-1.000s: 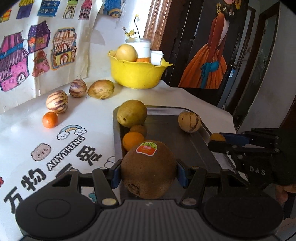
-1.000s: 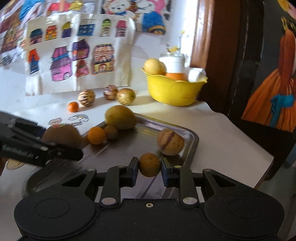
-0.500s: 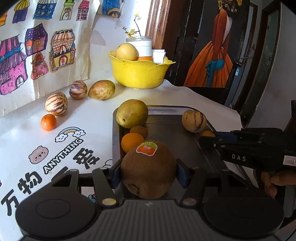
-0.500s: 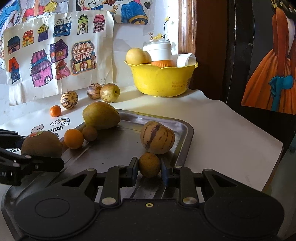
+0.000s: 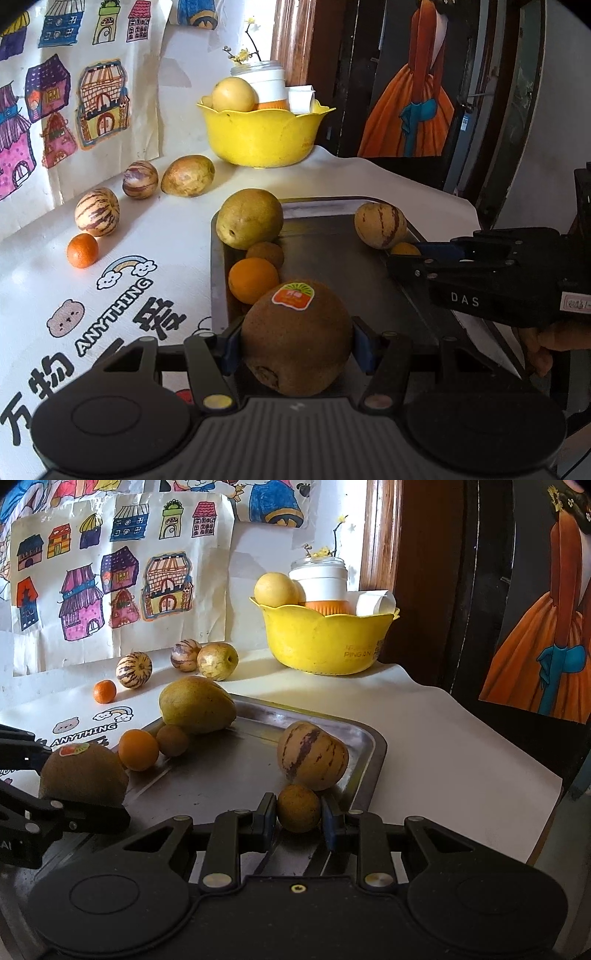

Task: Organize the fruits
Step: 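Carry the kiwi with the left tool while the right tool carries the brown fruit to the tray, then open the left gripper over the tray while the right gripper releases the brown fruit there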

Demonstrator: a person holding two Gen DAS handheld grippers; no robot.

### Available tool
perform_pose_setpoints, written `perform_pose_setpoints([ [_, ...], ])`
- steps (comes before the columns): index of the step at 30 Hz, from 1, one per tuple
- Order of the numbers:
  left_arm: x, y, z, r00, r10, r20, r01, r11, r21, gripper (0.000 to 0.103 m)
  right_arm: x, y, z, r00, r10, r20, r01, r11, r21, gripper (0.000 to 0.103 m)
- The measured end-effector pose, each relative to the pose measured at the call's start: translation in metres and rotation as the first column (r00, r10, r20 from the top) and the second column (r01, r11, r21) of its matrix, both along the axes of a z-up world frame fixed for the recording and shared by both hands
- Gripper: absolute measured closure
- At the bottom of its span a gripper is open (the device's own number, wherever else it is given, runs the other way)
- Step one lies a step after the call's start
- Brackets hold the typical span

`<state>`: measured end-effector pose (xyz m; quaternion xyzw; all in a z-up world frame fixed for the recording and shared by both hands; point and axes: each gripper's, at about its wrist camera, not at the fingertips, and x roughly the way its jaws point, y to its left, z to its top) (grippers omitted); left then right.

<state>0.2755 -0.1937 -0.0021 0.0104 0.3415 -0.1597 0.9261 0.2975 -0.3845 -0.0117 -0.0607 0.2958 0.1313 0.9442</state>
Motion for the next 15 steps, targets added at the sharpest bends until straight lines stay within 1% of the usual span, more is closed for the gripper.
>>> perform_pose_setpoints([
  [15, 0.001, -0.007, -0.005, 1.000, -0.013, -0.020, 0.014, 1.000, 0.028, 0.040, -0.012, 0.003, -0.002, 0.999, 0.028, 0.039, -0.026, 0.998, -0.048, 0.075],
])
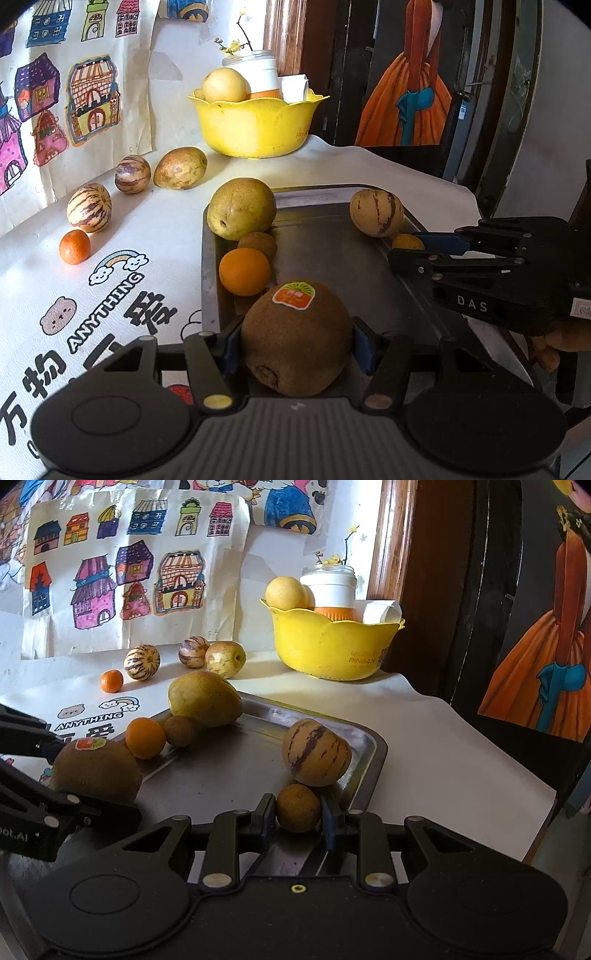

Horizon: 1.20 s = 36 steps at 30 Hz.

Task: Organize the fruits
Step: 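Open the left gripper over the tray while the right gripper releases the brown fruit there, then lift both tools away from the tray toward the remaining fruits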

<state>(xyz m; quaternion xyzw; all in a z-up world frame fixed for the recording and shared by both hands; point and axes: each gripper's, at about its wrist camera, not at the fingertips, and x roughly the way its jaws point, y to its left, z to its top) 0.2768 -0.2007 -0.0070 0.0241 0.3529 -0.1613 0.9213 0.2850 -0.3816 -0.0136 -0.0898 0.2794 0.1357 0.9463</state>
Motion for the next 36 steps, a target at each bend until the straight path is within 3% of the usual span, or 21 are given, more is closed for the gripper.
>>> perform_pose_setpoints([
  [6, -0.004, 0.000, 0.003, 1.000, 0.017, 0.013, -0.017, 1.000, 0.000, 0.039, -0.014, 0.002, 0.001, 0.999, 0.005, 0.038, -0.004, 1.000, -0.028, 0.071],
  [10, -0.014, 0.006, 0.014, 0.997, 0.048, 0.057, -0.048, 0.999, -0.014, 0.028, -0.028, 0.004, 0.005, 0.998, 0.010, 0.064, -0.006, 0.997, -0.072, 0.061],
  [15, -0.027, 0.015, 0.030, 0.993, 0.071, 0.091, -0.069, 0.997, -0.024, 0.022, -0.047, 0.001, 0.016, 0.997, -0.009, 0.081, 0.015, 0.997, -0.073, 0.055],
  [19, -0.042, 0.023, 0.040, 0.988, 0.100, 0.115, -0.094, 0.994, -0.056, 0.008, -0.064, -0.001, 0.027, 0.996, -0.051, 0.079, 0.055, 0.997, -0.048, 0.027],
  [21, -0.051, 0.028, 0.044, 0.985, 0.119, 0.124, -0.110, 0.991, -0.074, 0.002, -0.074, 0.000, 0.031, 0.995, -0.069, 0.071, 0.072, 0.996, -0.044, 0.024],
  [26, -0.073, 0.041, 0.048, 0.979, 0.157, 0.128, -0.142, 0.983, -0.118, 0.000, -0.105, 0.005, 0.040, 0.994, -0.087, 0.066, 0.088, 0.996, -0.010, 0.004],
  [36, -0.119, 0.064, 0.041, 0.979, 0.172, 0.109, -0.163, 0.983, -0.089, 0.000, -0.163, 0.032, 0.048, 0.995, -0.103, 0.000, 0.103, 0.994, 0.023, 0.001],
])
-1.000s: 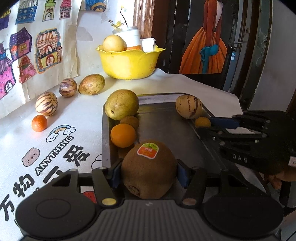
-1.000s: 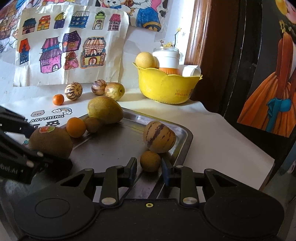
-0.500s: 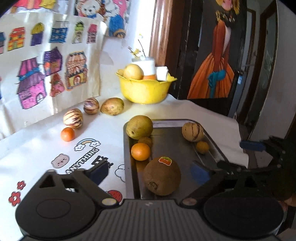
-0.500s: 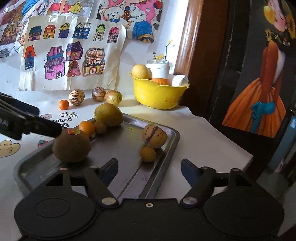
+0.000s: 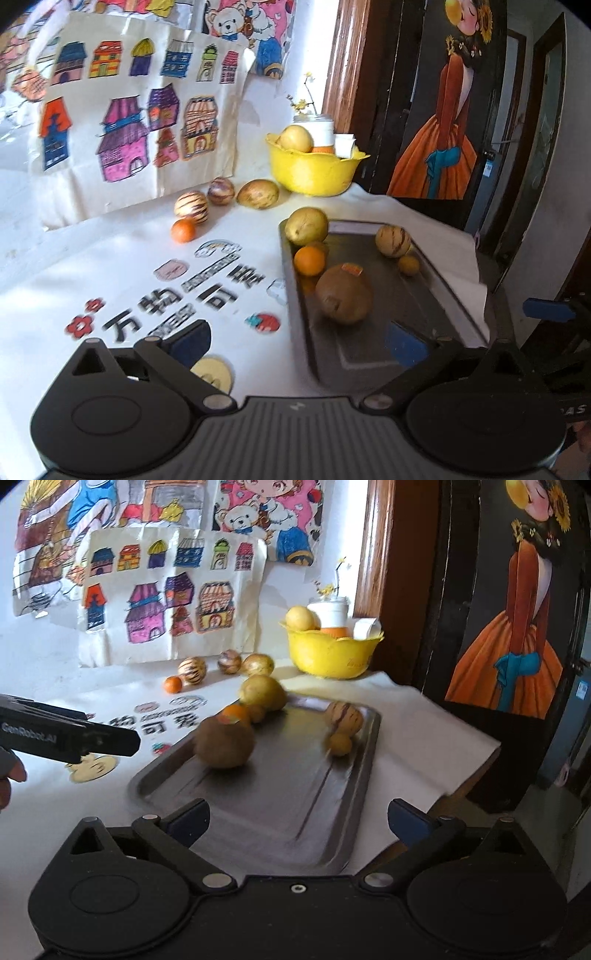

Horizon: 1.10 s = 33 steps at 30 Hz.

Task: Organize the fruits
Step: 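Lift both tools away from the tray toward the remaining fruits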

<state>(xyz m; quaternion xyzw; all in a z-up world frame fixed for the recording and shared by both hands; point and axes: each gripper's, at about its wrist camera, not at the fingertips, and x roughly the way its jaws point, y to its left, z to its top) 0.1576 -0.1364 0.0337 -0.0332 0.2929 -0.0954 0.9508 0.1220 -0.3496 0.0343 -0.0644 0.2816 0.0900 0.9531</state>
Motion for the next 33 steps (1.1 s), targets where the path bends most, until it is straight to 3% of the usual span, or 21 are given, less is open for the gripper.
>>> perform_pose_setpoints([
  [8, -0.033, 0.026, -0.012, 0.999, 0.028, -0.041, -0.025, 0.997, 0.068, 0.000, -0.036, 0.026, -0.003, 0.998, -0.022, -0.052, 0.024, 0.999, 0.030, 0.001],
  [15, -0.051, 0.057, -0.013, 0.994, 0.054, -0.091, -0.043, 0.993, 0.114, 0.000, -0.056, 0.054, -0.007, 0.992, 0.043, -0.121, -0.036, 0.998, 0.058, 0.001],
  [21, -0.063, 0.093, -0.009, 0.988, 0.116, -0.101, -0.106, 0.989, 0.105, 0.000, -0.065, 0.080, -0.007, 0.977, 0.116, -0.177, -0.111, 0.993, 0.036, 0.001],
  [33, -0.067, 0.158, -0.009, 0.950, 0.288, -0.124, -0.281, 0.957, 0.065, 0.000, -0.053, 0.147, -0.007, 0.942, 0.275, -0.191, -0.265, 0.961, 0.076, 0.001],
])
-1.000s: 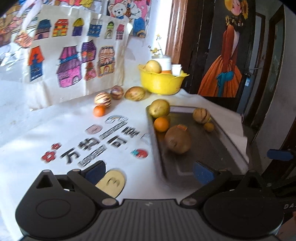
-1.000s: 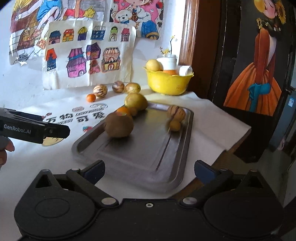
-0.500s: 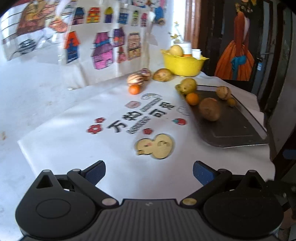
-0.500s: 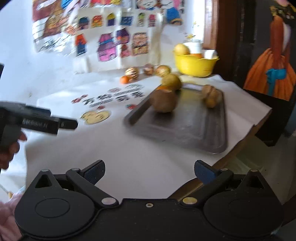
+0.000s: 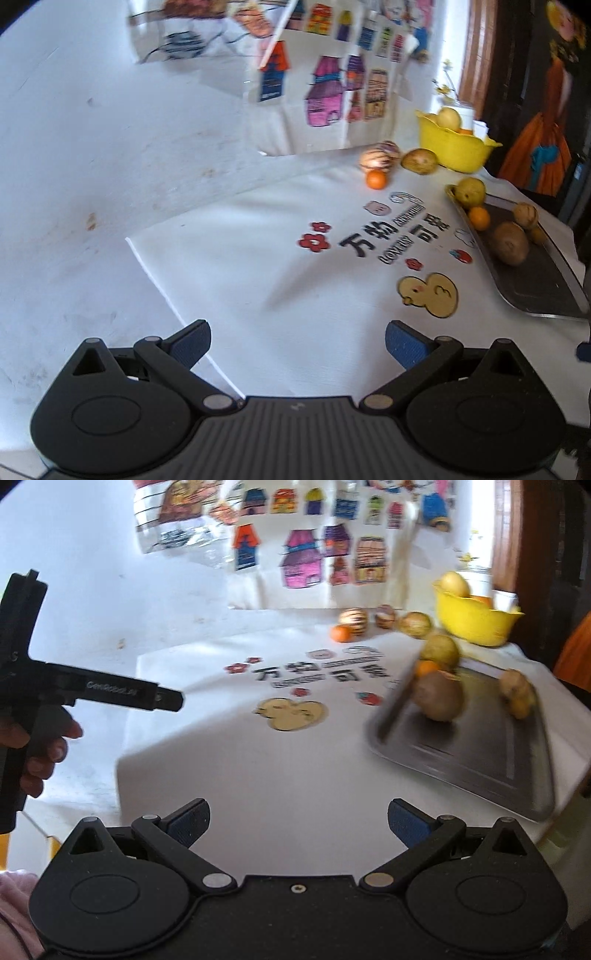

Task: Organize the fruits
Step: 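Lift both tools away from the tray toward the remaining fruits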

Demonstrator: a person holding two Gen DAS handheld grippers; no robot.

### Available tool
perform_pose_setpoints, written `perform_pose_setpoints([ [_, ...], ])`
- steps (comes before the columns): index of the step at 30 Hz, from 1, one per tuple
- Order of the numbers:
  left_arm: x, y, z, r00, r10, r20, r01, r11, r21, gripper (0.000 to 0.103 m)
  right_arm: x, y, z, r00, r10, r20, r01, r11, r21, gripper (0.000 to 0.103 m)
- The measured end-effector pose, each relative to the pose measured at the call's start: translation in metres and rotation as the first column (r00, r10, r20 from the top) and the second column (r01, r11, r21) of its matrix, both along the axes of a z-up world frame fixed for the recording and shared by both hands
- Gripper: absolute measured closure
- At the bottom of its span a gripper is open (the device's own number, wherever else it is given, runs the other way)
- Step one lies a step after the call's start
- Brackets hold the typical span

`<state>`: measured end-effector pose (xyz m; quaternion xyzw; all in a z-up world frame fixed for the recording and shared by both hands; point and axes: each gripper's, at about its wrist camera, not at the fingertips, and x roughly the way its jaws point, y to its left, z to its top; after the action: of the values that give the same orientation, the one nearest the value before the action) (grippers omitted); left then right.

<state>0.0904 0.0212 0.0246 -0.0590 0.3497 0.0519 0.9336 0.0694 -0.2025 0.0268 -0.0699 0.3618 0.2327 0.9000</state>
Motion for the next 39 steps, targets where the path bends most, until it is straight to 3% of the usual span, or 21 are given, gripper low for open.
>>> perform_pose_setpoints([
  [6, 0.004, 0.015, 0.002, 0.999, 0.036, 0.004, -0.036, 0.999, -0.014, 0.000, 0.015, 0.019, 0.011, 0.993, 0.103, -0.058, -0.103, 0.995, 0.009, 0.001],
  [14, 0.015, 0.024, 0.001, 0.998, 0.066, -0.004, -0.066, 0.998, -0.014, 0.000, 0.036, 0.034, 0.021, 0.974, 0.194, -0.120, -0.206, 0.975, -0.089, 0.001],
  [20, 0.034, 0.027, 0.000, 0.996, 0.091, -0.024, -0.091, 0.996, -0.002, 0.000, 0.059, 0.032, 0.024, 0.968, 0.197, -0.157, -0.213, 0.972, -0.095, 0.001],
  [24, 0.053, 0.024, 0.023, 1.000, 0.026, -0.001, -0.025, 1.000, 0.015, 0.000, 0.087, 0.019, 0.047, 0.967, 0.161, -0.199, -0.187, 0.976, -0.116, 0.001],
  [28, 0.077, 0.024, 0.048, 0.998, -0.047, 0.052, 0.046, 0.999, 0.014, 0.000, 0.116, 0.009, 0.080, 0.976, 0.145, -0.162, -0.174, 0.968, -0.183, 0.001],
  [31, 0.096, 0.021, 0.050, 0.993, -0.078, 0.084, 0.079, 0.997, -0.009, 0.000, 0.141, 0.004, 0.094, 0.984, 0.142, -0.107, -0.160, 0.970, -0.185, 0.001],
  [39, 0.159, -0.006, 0.035, 0.977, -0.208, 0.056, 0.209, 0.978, -0.002, 0.000, 0.236, -0.013, 0.094, 0.993, 0.115, 0.008, -0.112, 0.979, -0.169, 0.001],
])
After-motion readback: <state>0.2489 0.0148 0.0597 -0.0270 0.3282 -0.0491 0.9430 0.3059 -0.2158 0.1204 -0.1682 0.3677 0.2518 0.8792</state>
